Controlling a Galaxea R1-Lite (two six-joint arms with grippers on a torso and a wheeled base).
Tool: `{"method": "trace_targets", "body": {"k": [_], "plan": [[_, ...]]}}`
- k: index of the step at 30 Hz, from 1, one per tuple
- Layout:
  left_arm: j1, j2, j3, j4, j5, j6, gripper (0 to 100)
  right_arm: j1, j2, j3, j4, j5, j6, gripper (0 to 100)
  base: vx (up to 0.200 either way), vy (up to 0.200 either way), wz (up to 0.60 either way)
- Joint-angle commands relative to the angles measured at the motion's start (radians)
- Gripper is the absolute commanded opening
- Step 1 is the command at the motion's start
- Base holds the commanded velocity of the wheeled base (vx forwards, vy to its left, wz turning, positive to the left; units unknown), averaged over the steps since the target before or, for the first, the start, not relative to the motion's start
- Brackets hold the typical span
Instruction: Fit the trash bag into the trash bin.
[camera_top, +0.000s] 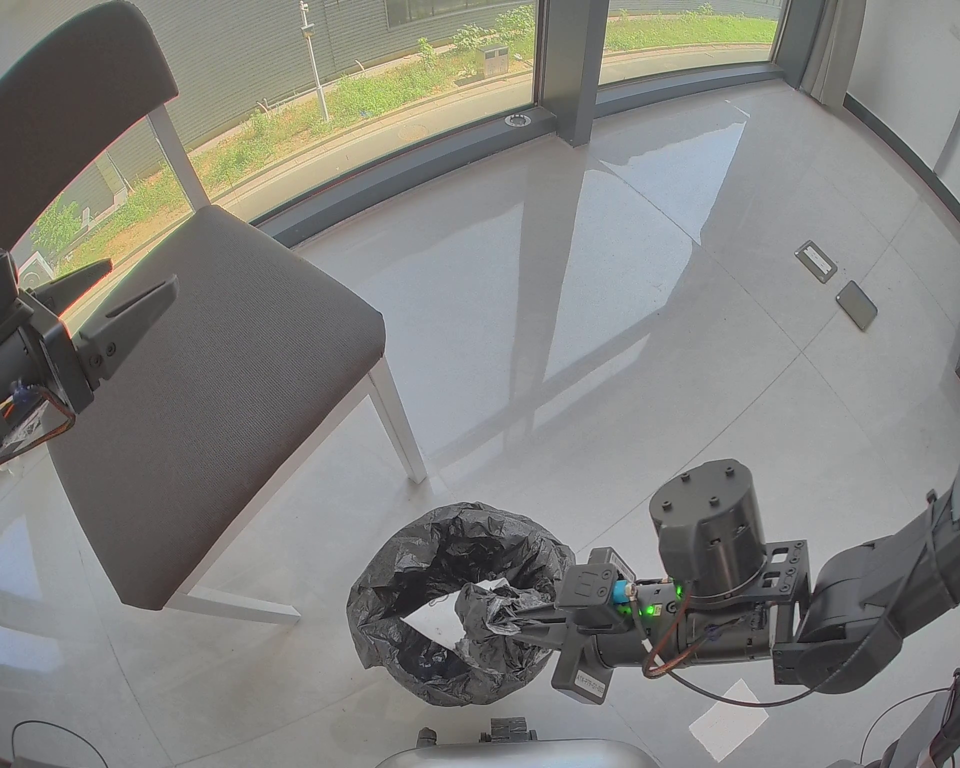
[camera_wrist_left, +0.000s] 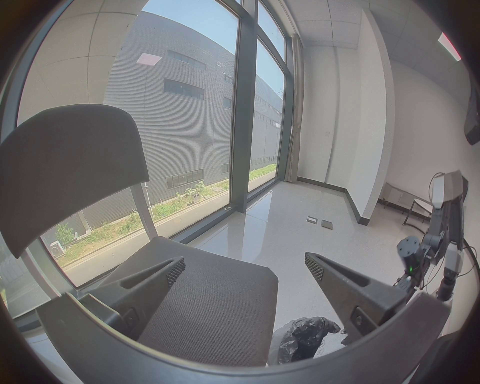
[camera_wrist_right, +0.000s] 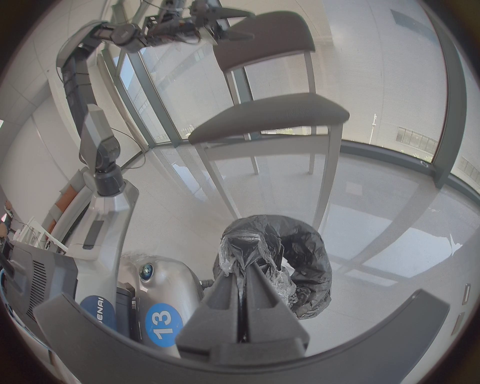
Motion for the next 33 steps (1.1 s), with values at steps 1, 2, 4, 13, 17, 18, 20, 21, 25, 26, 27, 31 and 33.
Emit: {"method": "trace_targets", "body": {"k": [1,2,4,13,17,18,20,21,25,26,27,31,33], "plan": [[0.003,-0.003,-0.006,-0.005,-0.002,-0.016,100,-0.043,0.101,-0.038,-0.003,0.014,-0.001,0,0.000,0.000,0.00],[0.009,-0.003,-0.006,-0.005,-0.002,-0.016,100,-0.047,0.108,-0.055,-0.002,0.024,-0.001,0,0.000,0.000,0.00],[0.014,-0.003,-0.007,-0.005,-0.002,-0.016,100,-0.051,0.127,-0.084,0.008,0.029,-0.001,0,0.000,0.000,0.00],[0.032,-0.010,-0.013,-0.005,-0.022,-0.017,100,-0.057,0.201,-0.146,0.008,0.031,-0.001,0,0.000,0.000,0.00],[0.037,-0.017,-0.012,-0.005,-0.023,-0.019,100,-0.059,0.210,-0.166,0.047,0.031,-0.002,0,0.000,0.000,0.00],[0.037,-0.017,-0.010,-0.005,-0.023,-0.019,100,-0.059,0.210,-0.172,0.058,0.031,-0.002,0,0.000,0.000,0.00],[0.037,-0.017,-0.010,-0.005,-0.023,-0.019,100,-0.059,0.211,-0.183,0.069,0.031,-0.004,0,0.000,0.000,0.00],[0.037,-0.017,-0.010,-0.005,-0.023,-0.019,100,-0.059,0.214,-0.190,0.074,0.031,-0.004,0,0.000,0.000,0.00],[0.037,-0.017,-0.006,-0.005,-0.023,-0.019,100,-0.073,0.230,-0.227,0.072,0.031,-0.001,100,0.000,0.000,0.00],[0.037,-0.017,-0.004,-0.005,-0.023,-0.019,100,-0.077,0.230,-0.233,0.072,0.031,-0.001,100,0.000,0.000,0.00],[0.037,-0.017,-0.004,-0.005,-0.023,-0.019,100,-0.077,0.230,-0.233,0.072,0.031,-0.001,100,0.000,0.000,0.00],[0.037,-0.017,0.000,-0.005,-0.025,-0.017,100,-0.086,0.230,-0.244,0.074,0.031,-0.001,100,0.000,0.000,0.00],[0.037,-0.017,0.000,-0.005,-0.025,-0.019,100,-0.086,0.228,-0.244,0.074,0.031,-0.001,100,0.000,0.000,0.00]]}}
